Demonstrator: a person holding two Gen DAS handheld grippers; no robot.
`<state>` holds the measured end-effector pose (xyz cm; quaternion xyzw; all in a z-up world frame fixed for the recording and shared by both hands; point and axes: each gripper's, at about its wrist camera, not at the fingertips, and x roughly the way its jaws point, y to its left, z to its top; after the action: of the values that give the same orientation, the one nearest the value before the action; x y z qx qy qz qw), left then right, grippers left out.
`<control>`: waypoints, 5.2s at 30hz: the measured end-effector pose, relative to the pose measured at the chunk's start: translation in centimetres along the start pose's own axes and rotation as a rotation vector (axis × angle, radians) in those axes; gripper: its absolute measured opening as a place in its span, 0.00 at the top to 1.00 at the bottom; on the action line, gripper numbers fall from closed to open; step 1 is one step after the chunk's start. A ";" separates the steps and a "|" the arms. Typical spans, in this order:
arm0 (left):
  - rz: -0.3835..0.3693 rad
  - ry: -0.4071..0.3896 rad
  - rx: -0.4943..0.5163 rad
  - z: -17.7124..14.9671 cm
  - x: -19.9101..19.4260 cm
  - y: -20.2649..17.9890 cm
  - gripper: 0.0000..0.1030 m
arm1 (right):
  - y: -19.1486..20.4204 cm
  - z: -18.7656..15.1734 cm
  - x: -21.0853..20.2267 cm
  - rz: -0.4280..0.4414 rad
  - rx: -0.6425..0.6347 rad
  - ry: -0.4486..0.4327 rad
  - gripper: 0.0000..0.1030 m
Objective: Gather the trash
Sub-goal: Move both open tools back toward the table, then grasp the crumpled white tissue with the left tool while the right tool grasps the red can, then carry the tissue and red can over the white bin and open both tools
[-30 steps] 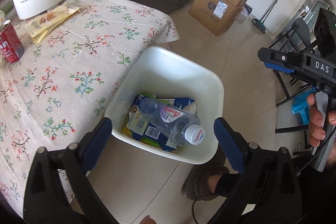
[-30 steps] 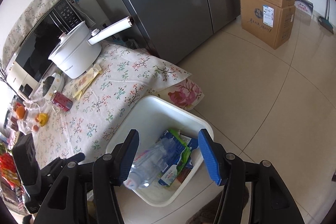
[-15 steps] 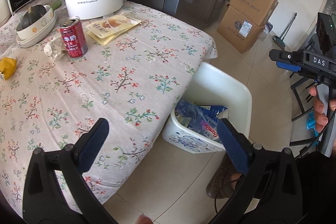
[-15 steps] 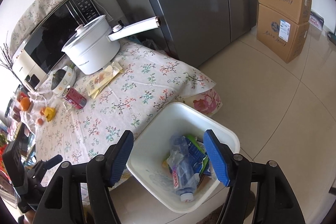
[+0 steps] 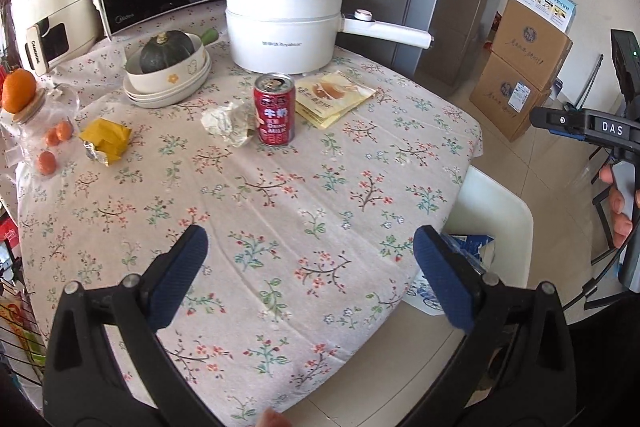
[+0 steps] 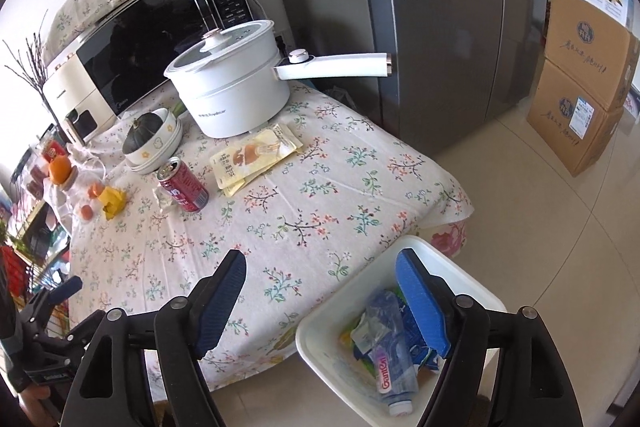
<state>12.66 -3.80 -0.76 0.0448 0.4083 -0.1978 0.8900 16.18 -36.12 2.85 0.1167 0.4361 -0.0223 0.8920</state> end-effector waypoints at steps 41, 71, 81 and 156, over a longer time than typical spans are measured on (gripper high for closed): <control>0.119 0.031 -0.121 2.3 10.5 13.8 0.01 | 18.4 4.6 19.9 0.271 -0.391 -0.043 0.47; 0.093 0.095 -0.127 7.0 17.7 7.9 0.70 | 2.5 2.4 8.7 0.147 -0.367 -0.074 0.47; -0.012 0.051 -0.102 3.7 9.9 5.7 0.70 | 3.8 1.0 3.2 0.148 -0.342 -0.118 0.47; -0.201 0.126 0.102 -3.8 5.4 -10.5 0.04 | -11.8 -10.3 1.8 -0.070 -0.039 0.135 0.47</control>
<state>9.11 -14.21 -6.44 0.0613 0.4552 -0.3034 0.8349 7.70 -45.11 -6.91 0.0852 0.4996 -0.0368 0.8613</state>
